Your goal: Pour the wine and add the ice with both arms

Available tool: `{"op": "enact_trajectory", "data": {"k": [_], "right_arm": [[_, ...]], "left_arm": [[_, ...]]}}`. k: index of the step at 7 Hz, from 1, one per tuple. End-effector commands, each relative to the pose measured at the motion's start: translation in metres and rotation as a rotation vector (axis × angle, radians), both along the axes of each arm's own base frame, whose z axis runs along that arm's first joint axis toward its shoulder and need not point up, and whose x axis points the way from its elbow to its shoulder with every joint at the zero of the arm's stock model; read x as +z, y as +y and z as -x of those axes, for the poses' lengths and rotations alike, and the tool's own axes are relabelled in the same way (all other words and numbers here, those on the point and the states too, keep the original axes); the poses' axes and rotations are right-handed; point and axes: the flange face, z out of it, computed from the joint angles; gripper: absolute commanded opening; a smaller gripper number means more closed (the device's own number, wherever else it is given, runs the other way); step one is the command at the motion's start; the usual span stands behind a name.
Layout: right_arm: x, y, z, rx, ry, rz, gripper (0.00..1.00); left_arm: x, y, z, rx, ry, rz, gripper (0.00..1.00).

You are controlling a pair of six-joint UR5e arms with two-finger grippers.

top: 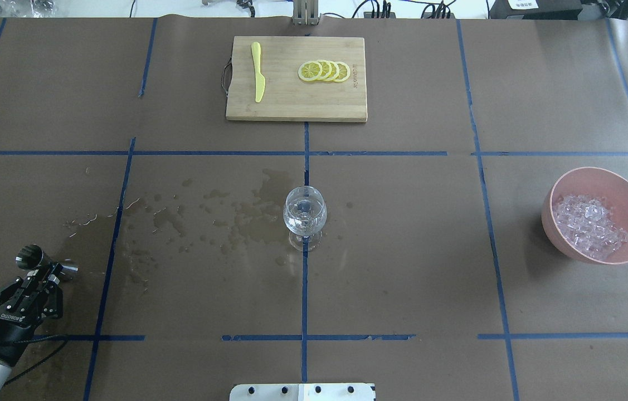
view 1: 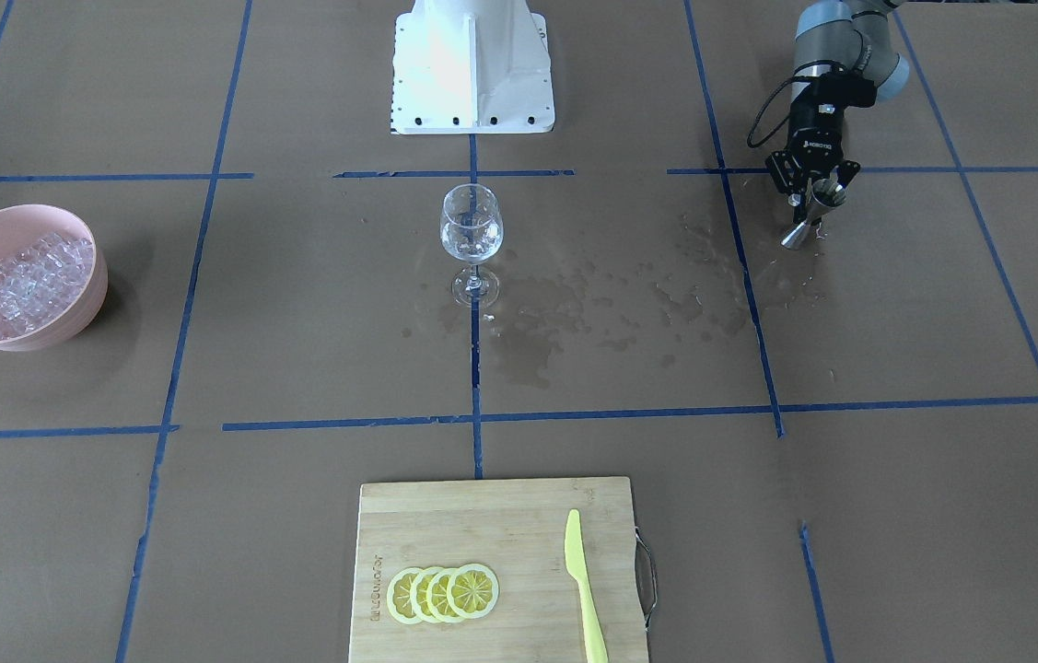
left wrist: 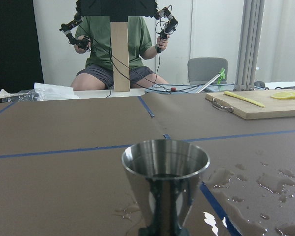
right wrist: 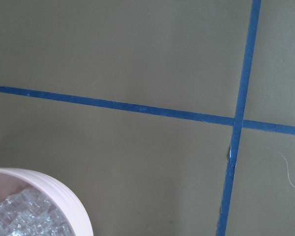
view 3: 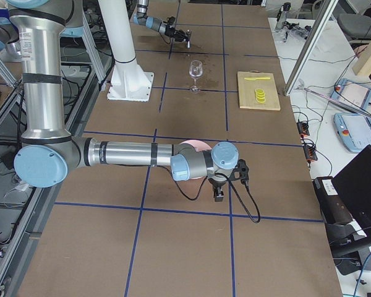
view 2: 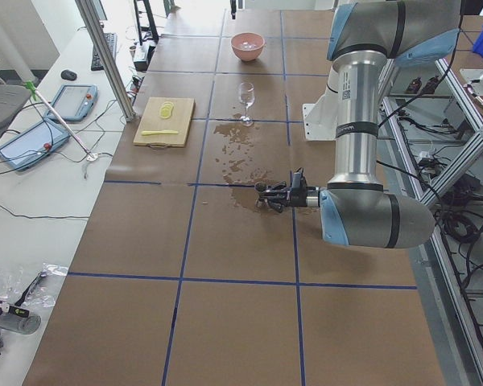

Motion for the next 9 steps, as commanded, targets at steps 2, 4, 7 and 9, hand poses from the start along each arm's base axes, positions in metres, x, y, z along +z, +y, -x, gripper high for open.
{"op": "enact_trajectory", "data": {"k": [2,4,7,9], "right_arm": [[0.000,0.001,0.000,0.000,0.000,0.000,1.00],[-0.003,0.001,-0.001,0.002,-0.001,-0.004,1.00],[-0.003,0.001,0.000,0.000,-0.003,-0.008,1.00],[-0.001,0.000,0.000,0.000,-0.005,-0.022,1.00]], "left_arm": [[-0.004,0.000,0.000,-0.002,0.010,0.001,0.00],[-0.061,-0.005,0.008,-0.003,0.007,-0.030,0.00],[-0.130,-0.024,0.005,-0.055,-0.052,-0.129,0.00],[-0.228,-0.027,-0.060,-0.087,0.019,-0.157,0.00]]}}
